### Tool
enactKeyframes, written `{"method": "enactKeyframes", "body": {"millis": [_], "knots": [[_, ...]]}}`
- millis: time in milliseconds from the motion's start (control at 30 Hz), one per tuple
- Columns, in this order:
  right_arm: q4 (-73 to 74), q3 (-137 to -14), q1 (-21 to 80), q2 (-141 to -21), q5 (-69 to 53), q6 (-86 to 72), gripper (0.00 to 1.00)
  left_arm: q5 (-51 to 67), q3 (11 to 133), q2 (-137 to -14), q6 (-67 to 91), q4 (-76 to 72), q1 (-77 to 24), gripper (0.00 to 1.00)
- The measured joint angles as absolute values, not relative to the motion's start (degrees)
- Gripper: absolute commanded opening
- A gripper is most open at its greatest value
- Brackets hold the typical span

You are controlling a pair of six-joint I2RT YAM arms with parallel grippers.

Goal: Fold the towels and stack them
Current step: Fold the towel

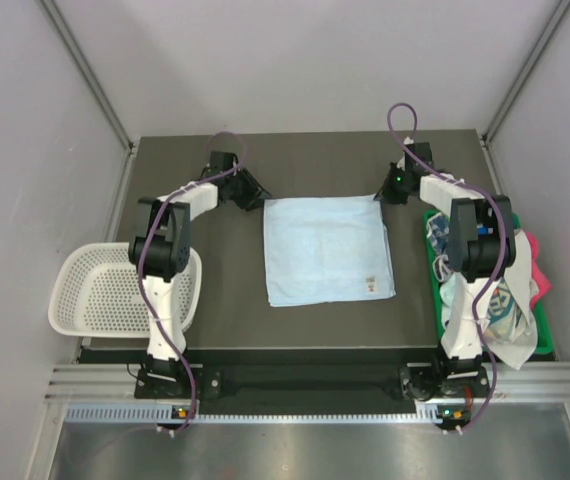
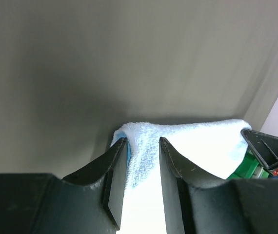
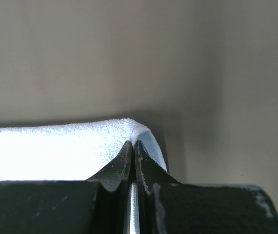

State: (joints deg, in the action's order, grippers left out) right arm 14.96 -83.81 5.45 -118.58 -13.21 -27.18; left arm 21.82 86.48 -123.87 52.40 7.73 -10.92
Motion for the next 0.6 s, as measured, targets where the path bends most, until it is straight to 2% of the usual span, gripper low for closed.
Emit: {"method": "enactKeyframes", "body": {"millis": [367, 600], "knots": [[15.0, -84.5, 5.4, -118.8, -13.3, -27.2, 0.0, 21.8, 86.5, -125.3, 52.9, 7.8, -10.9, 0.36], [15.0, -84.5, 5.4, -118.8, -13.5, -27.2, 0.02, 21.8, 86.8, -125.4, 53.1, 7.9, -10.9, 0.24]]}}
